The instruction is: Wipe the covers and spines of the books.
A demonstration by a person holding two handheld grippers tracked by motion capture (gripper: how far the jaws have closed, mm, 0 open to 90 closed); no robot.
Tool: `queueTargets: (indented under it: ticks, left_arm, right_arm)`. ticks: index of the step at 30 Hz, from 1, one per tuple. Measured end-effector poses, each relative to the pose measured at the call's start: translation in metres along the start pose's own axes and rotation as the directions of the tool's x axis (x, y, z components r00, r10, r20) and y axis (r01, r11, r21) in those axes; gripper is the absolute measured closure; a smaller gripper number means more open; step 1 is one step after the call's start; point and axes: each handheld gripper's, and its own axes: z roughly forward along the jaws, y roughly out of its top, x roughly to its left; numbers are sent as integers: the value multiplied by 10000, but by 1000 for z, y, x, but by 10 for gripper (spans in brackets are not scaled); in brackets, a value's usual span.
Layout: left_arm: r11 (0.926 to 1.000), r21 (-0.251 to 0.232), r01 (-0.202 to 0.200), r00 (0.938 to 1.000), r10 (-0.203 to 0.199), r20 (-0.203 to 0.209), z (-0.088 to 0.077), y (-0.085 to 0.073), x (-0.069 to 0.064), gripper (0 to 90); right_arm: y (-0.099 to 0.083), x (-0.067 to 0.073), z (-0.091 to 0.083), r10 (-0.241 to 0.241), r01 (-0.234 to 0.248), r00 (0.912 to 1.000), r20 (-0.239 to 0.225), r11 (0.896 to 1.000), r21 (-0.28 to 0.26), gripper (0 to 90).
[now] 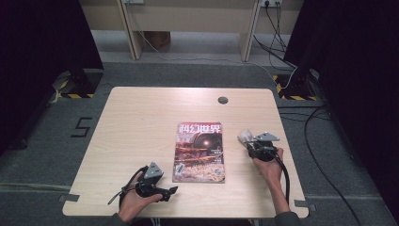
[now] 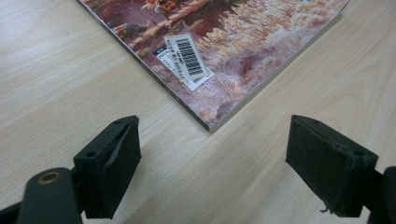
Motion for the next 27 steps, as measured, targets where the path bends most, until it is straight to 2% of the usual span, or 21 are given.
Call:
queueTargets:
  ticks: [1,5,8,14,18,20,23,27]
  left_arm:
    - [10000,-9,2,10000,-2,-4,0,0,0,173]
    - [10000,-45,15,10000,-15,8,0,0,0,173]
    - [10000,-48,8,10000,-8,-1,-1,1,0,171]
    - [10000,-76,43,10000,-43,-6,-1,1,0,167]
    - [9999,-66,107,9999,-107,-21,-1,1,1,165]
    - [9999,-50,99,9999,-99,-16,0,1,2,164]
    - [10000,-40,50,10000,-50,-7,0,2,1,164]
    - [10000,-70,70,10000,-70,-35,-1,2,1,164]
  right_arm:
    - [1,0,-4,158,-159,9998,-109,9998,-131,552]
    - [2,2,-10,390,-393,9991,-148,9990,-199,430]
    - [1,5,-17,379,-386,9989,-285,9989,-261,371]
    - [0,16,-30,321,-367,9959,-847,9979,-535,296]
    - [-2,27,-36,579,-644,9926,-1065,9962,-583,225]
    - [-2,33,-38,511,-561,9919,-1166,9976,-404,181]
    - [-3,40,-42,412,-483,9890,-1418,9977,-471,181]
    - [-8,48,-45,578,-672,9815,-1825,9967,-461,176]
